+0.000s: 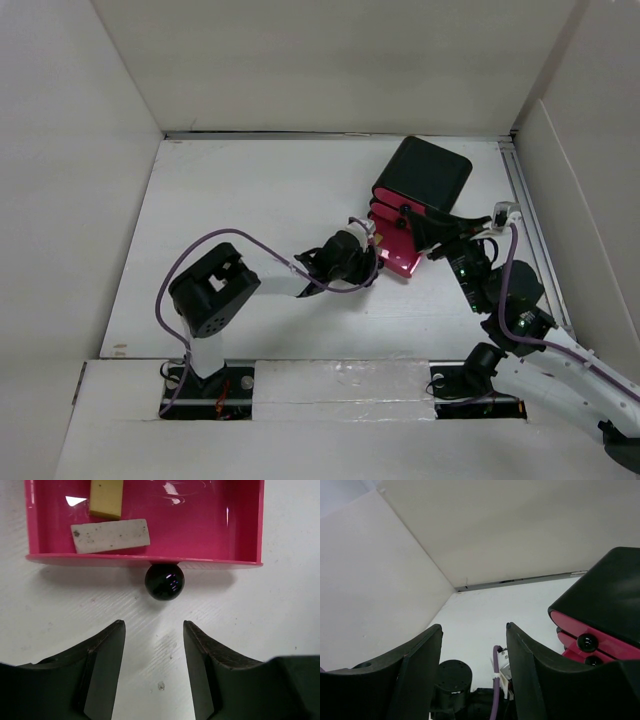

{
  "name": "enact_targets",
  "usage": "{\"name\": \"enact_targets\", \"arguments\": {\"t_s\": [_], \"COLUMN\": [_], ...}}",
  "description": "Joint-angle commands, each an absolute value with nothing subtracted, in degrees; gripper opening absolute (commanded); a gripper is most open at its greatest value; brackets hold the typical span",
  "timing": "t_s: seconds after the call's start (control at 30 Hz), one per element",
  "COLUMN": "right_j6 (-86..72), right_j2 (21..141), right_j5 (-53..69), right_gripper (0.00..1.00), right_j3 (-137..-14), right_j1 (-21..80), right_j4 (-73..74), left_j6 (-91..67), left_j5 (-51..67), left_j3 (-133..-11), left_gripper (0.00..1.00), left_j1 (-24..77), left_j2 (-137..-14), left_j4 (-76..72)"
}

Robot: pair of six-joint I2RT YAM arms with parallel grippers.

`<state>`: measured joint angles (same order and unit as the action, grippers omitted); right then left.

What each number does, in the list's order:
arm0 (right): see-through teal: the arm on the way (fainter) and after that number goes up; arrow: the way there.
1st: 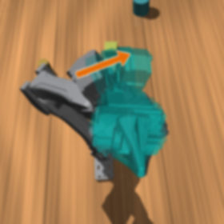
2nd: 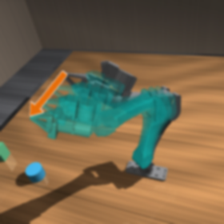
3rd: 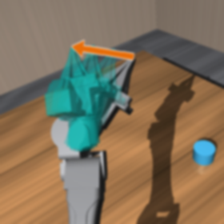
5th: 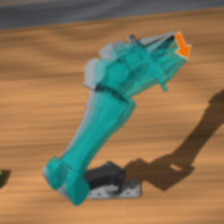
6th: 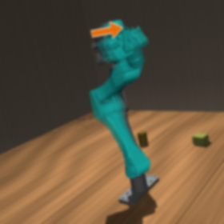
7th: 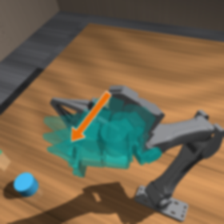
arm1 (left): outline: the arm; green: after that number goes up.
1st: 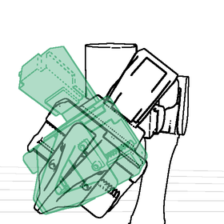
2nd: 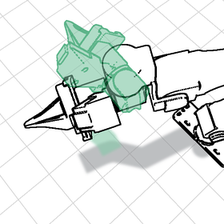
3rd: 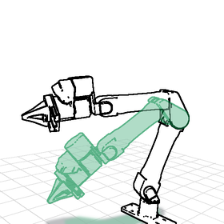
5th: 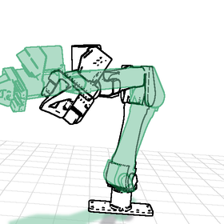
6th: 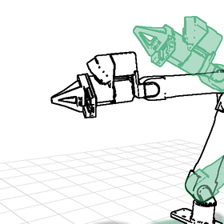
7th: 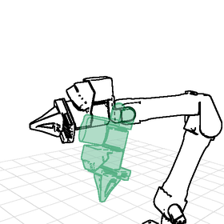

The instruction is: Organize the desk

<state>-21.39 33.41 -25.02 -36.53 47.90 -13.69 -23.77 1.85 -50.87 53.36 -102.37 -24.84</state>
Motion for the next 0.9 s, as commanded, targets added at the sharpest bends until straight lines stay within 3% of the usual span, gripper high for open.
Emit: {"name": "enact_targets", "arguments": {"t_s": [0.0, 0.17, 0.3, 0.43, 0.87], "right_j6": [-21.4, -21.4, -21.4, -21.4, -21.4], "right_j2": [33.4, 33.8, 33.4, 33.6, 34.4], "right_j5": [-24.3, -24.3, -24.5, -24.8, -25.2], "right_gripper": [0.6, 0.59, 0.6, 0.59, 0.59], "right_j3": [-37.5, -37.8, -37.7, -37.7, -37.8], "right_j1": [47.5, 47.5, 47.5, 47.5, 47.5], "right_j4": [-15.8, -15.4, -15.3, -15.5, -15.6], "left_j6": [-24.4, -24.1, -23.4, -22.9, -18.2], "left_j5": [3.6, 1.1, -2.1, -2.7, -6.6], "left_j3": [-54.9, -57.7, -60.0, -61.0, -71.2], "left_gripper": [0.45, 0.37, 0.2, 0.12, 0.09], "left_j1": [54.0, 54.5, 54.5, 54.5, 54.5], "left_j2": [-103.6, -107.0, -108.9, -109.4, -113.4], "left_j4": [-27.9, -26.9, -25.2, -25.1, -20.9]}}
